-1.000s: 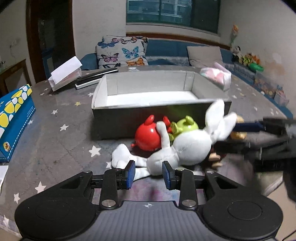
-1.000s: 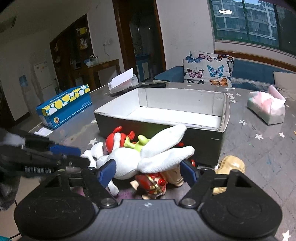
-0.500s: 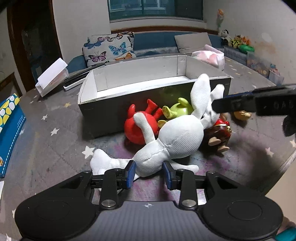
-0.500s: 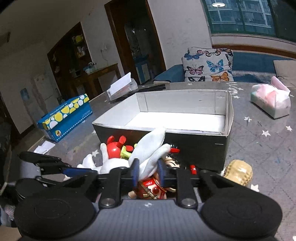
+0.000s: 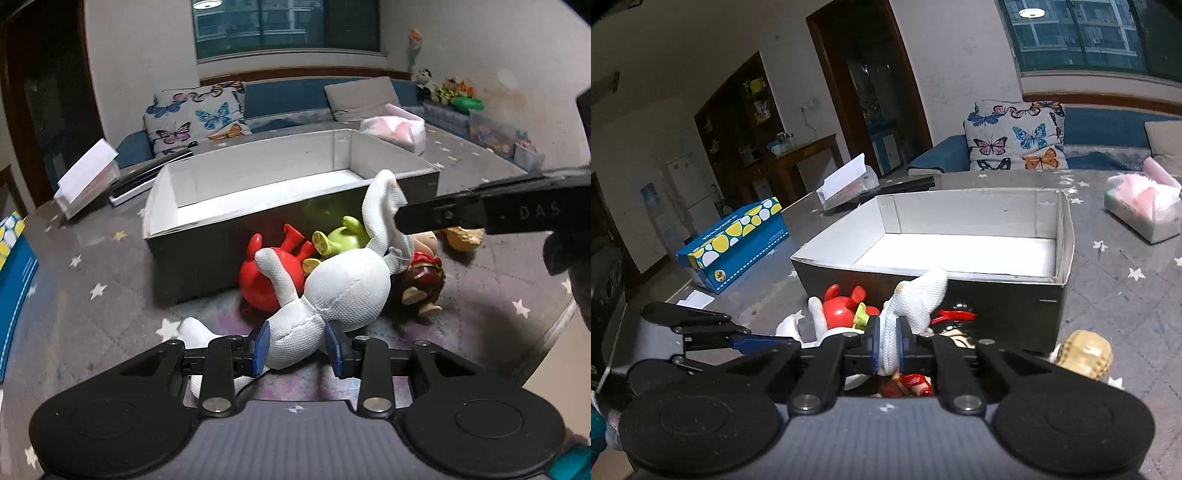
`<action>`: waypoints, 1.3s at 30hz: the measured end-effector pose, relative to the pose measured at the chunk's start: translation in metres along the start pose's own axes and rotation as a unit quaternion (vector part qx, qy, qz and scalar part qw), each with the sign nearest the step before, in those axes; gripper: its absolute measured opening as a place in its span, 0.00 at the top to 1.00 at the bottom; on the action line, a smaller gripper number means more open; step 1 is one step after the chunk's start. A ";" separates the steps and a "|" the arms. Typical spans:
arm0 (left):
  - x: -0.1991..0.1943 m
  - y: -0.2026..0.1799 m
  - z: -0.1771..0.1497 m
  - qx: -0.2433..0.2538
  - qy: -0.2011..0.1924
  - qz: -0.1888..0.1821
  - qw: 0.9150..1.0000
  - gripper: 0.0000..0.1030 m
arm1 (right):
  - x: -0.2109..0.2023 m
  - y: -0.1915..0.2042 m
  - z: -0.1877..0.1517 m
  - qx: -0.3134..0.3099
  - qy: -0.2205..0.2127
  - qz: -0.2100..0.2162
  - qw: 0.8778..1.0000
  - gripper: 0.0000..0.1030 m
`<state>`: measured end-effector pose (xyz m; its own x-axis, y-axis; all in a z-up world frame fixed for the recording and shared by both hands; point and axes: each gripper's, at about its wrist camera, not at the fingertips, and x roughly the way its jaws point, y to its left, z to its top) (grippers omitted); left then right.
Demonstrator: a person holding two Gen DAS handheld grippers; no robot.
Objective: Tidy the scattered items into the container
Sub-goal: 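Grasp the white plush rabbit's ear with the right gripper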
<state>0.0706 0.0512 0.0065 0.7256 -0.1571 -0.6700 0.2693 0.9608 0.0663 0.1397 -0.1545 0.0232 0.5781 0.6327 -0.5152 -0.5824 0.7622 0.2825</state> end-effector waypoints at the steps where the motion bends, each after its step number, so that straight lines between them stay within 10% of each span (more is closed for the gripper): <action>1: 0.001 -0.001 0.000 0.007 -0.001 0.000 1.000 0.64 | 0.001 0.000 0.000 0.002 0.001 0.000 1.000 0.89; 12: 0.004 0.016 -0.013 -0.012 0.014 0.003 1.000 0.64 | 0.009 -0.002 -0.002 -0.005 0.007 -0.015 1.000 0.87; 24: -0.004 0.000 0.000 0.022 -0.024 -0.016 0.999 0.64 | 0.011 -0.008 0.008 -0.001 -0.010 -0.054 0.999 0.51; 30: 0.003 -0.005 0.000 0.048 -0.022 -0.014 0.999 0.64 | 0.022 -0.006 0.010 -0.005 -0.003 -0.038 0.999 0.52; 35: 0.000 -0.007 -0.002 0.064 -0.031 -0.025 0.997 0.64 | 0.025 -0.002 0.010 -0.007 -0.001 -0.020 1.000 0.85; 39: -0.001 -0.012 -0.005 0.075 -0.041 -0.035 0.996 0.64 | 0.025 -0.001 0.010 -0.008 0.000 -0.015 1.000 0.88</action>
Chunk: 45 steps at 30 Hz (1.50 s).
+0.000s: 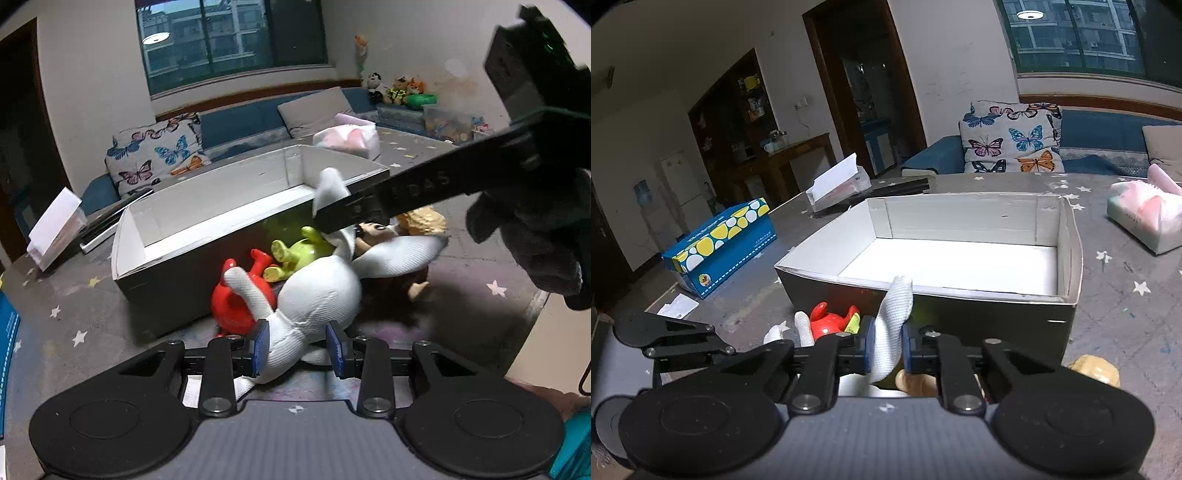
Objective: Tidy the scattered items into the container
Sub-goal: 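Grasp the white plush rabbit's ear with the right gripper, then lift the white rabbit with the right gripper and carry it over the box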
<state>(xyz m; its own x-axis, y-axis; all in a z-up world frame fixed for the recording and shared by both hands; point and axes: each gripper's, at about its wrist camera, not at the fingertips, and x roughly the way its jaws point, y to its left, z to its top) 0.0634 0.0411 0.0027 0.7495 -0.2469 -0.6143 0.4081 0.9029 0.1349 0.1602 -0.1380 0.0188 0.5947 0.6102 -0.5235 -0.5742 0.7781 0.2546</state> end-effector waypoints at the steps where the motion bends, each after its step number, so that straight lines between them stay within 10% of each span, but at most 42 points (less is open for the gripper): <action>1: 0.001 -0.002 0.000 0.006 0.000 0.003 1.000 0.64 | 0.000 0.000 0.001 0.001 0.002 0.004 1.000 0.89; 6: 0.009 -0.007 0.004 0.033 0.002 0.008 0.999 0.64 | 0.002 0.007 0.002 -0.012 0.016 0.016 1.000 0.85; 9: 0.009 -0.004 0.002 0.022 -0.001 0.004 1.000 0.64 | -0.002 0.016 -0.001 -0.045 0.008 -0.008 0.999 0.50; 31: -0.005 0.044 -0.015 -0.090 0.013 0.002 0.996 0.64 | -0.048 0.073 0.001 -0.205 -0.048 0.070 0.975 0.26; 45: -0.007 0.068 -0.029 -0.133 0.034 0.032 0.990 0.64 | 0.020 0.076 -0.030 -0.276 0.082 0.013 0.957 0.29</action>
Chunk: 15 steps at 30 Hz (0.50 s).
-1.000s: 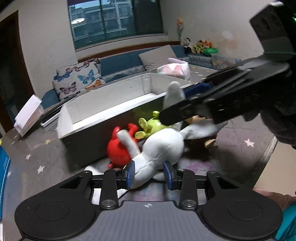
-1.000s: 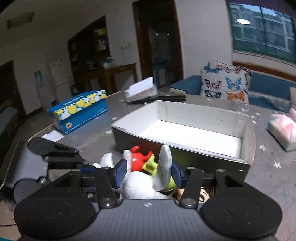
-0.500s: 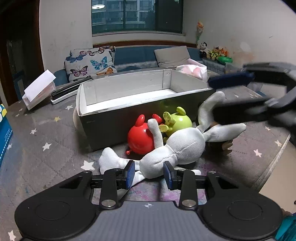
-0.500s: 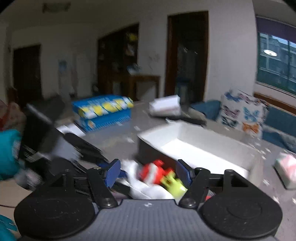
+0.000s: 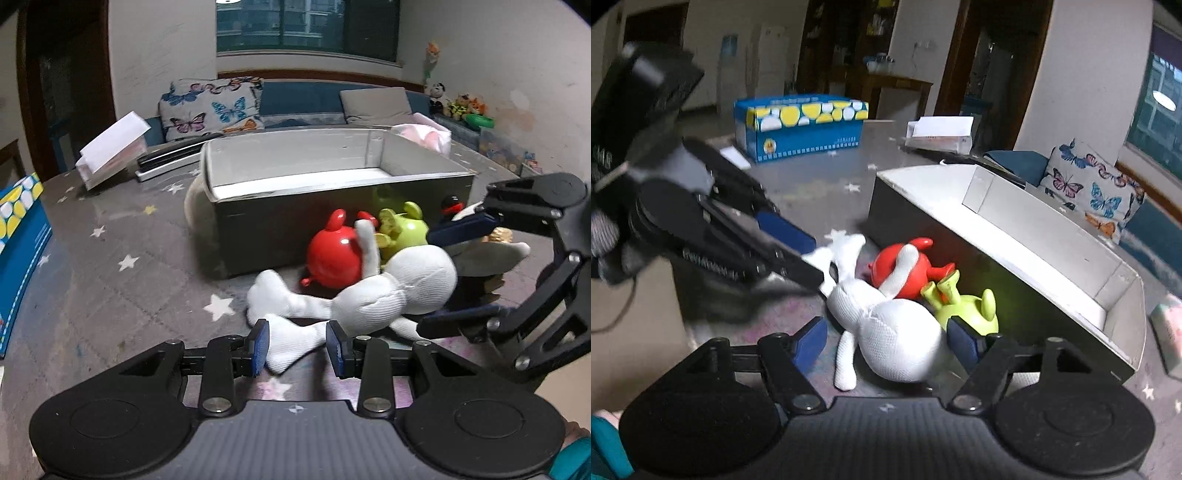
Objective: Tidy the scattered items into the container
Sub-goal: 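Lift the white rabbit with the right gripper and carry it over the box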
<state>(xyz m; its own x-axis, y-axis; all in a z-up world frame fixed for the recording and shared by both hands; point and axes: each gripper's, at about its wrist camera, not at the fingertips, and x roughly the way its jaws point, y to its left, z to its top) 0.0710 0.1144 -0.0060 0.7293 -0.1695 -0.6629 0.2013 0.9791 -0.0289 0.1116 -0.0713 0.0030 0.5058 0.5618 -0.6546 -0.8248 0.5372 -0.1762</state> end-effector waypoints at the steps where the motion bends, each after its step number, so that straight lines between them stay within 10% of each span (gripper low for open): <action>1: 0.001 0.002 0.000 -0.005 0.002 0.002 1.000 0.64 | 0.001 0.003 -0.002 -0.003 0.003 -0.002 1.000 0.29; 15: 0.004 0.017 -0.004 -0.050 0.007 -0.016 0.999 0.81 | 0.011 0.021 -0.005 -0.073 0.018 -0.049 0.996 0.47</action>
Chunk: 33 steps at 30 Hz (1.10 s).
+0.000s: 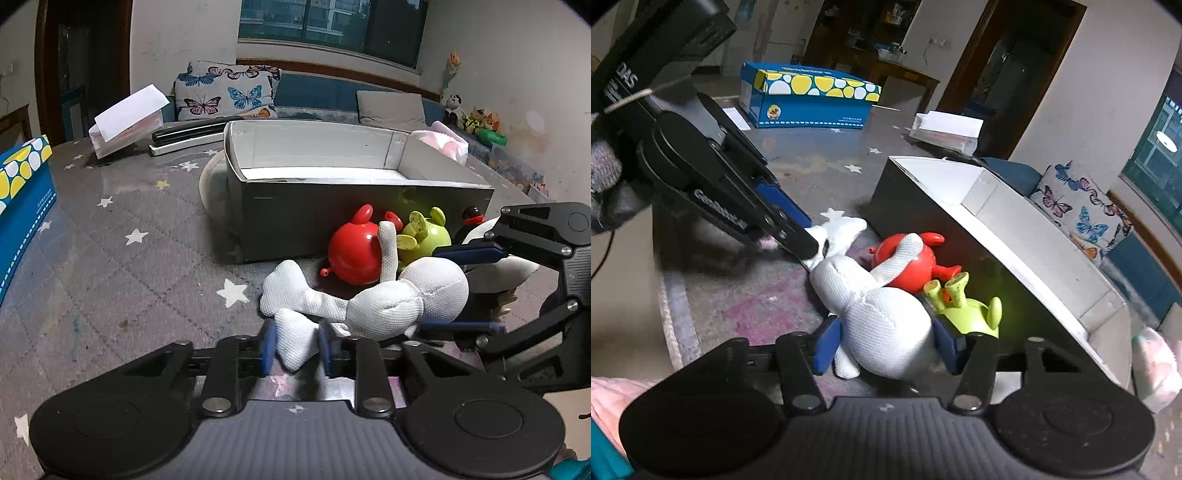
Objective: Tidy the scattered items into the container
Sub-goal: 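Lift the white rabbit with the right gripper and carry it over the box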
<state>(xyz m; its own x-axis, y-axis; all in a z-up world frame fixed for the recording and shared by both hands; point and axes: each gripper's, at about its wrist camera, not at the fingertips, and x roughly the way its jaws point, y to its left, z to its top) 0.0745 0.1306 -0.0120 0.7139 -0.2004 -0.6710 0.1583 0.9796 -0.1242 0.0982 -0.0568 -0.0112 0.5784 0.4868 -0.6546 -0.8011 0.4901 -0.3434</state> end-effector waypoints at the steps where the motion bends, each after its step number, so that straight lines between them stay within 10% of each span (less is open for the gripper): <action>1: -0.002 0.001 -0.001 -0.003 -0.001 -0.001 1.000 0.82 | 0.001 0.000 0.000 -0.001 0.001 -0.003 1.000 0.46; 19: -0.046 -0.005 0.006 -0.006 -0.064 0.012 0.998 0.96 | -0.013 0.001 0.002 0.010 -0.023 -0.030 0.999 0.56; 33: -0.044 -0.023 0.092 0.001 -0.144 -0.012 0.989 0.97 | -0.054 -0.071 0.036 0.025 -0.104 -0.096 0.990 0.57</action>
<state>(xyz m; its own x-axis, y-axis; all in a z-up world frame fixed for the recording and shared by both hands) 0.1021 0.1156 0.0876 0.8751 -0.2202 -0.4310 0.1785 0.9746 -0.1354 0.1294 -0.0916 0.0730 0.7428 0.5169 -0.4255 -0.6675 0.6214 -0.4103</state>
